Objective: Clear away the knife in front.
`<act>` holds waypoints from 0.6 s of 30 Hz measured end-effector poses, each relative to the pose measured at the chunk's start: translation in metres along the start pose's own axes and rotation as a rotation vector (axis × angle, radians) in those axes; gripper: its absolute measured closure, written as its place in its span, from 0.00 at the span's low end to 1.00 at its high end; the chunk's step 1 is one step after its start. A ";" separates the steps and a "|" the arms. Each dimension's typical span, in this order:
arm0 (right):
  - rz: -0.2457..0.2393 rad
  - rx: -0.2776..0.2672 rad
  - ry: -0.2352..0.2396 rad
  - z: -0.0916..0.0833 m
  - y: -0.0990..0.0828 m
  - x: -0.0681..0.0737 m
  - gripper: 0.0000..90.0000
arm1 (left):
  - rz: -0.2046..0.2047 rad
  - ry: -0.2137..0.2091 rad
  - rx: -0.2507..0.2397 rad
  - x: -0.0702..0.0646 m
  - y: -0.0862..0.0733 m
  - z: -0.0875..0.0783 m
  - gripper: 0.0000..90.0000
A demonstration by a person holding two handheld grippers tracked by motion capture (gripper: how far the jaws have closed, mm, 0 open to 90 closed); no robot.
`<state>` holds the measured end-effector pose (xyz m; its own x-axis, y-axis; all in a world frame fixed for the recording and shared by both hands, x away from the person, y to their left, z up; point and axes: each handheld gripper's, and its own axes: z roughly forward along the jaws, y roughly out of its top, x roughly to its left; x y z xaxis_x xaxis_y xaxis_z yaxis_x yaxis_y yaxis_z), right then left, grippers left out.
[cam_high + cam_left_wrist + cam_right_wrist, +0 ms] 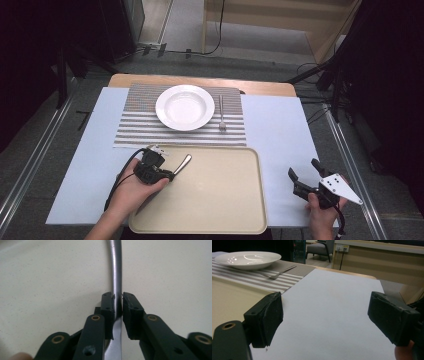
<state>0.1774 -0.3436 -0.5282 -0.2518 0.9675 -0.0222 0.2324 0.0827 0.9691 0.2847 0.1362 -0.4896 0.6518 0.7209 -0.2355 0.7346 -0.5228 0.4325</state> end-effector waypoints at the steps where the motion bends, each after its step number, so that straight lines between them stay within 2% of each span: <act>1: 0.000 0.000 0.000 0.000 0.000 0.000 0.16 | -0.008 -0.024 -0.002 0.001 0.000 0.000 0.80; 2: 0.001 0.000 0.000 0.000 0.000 0.000 0.16 | -0.009 -0.036 -0.003 0.002 0.000 -0.001 0.71; 3: 0.005 0.002 0.000 -0.001 0.000 0.000 0.16 | -0.003 -0.031 -0.011 0.002 0.001 -0.001 0.69; 4: 0.005 0.002 0.000 -0.001 0.000 0.000 0.16 | 0.000 -0.035 -0.027 0.003 0.001 -0.003 0.69; 5: 0.005 0.000 -0.001 0.000 0.000 0.000 0.16 | 0.009 -0.057 -0.078 0.003 0.004 -0.007 0.69; 8: 0.003 0.000 -0.001 0.000 0.000 0.000 0.16 | 0.039 -0.056 -0.120 0.000 0.008 -0.011 0.72; 10: 0.001 0.000 -0.001 0.000 0.000 0.000 0.16 | 0.059 -0.074 -0.133 -0.004 0.012 -0.011 0.83; 11: 0.000 0.000 -0.001 0.000 0.000 0.000 0.16 | 0.076 -0.066 -0.130 -0.009 0.015 -0.007 0.96; 12: 0.000 0.000 -0.001 0.000 0.000 0.000 0.16 | 0.076 -0.066 -0.130 -0.009 0.015 -0.007 0.99; 13: 0.002 0.001 -0.002 0.000 0.000 0.000 0.16 | 0.094 -0.053 -0.131 -0.011 0.016 0.000 0.99; 18: -0.002 0.003 -0.002 0.000 0.000 0.000 0.16 | 0.119 -0.029 -0.104 -0.014 0.014 0.014 0.99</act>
<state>0.1775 -0.3432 -0.5284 -0.2507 0.9678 -0.0250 0.2341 0.0857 0.9684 0.2884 0.1127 -0.4927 0.7394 0.6423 -0.2017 0.6292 -0.5527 0.5465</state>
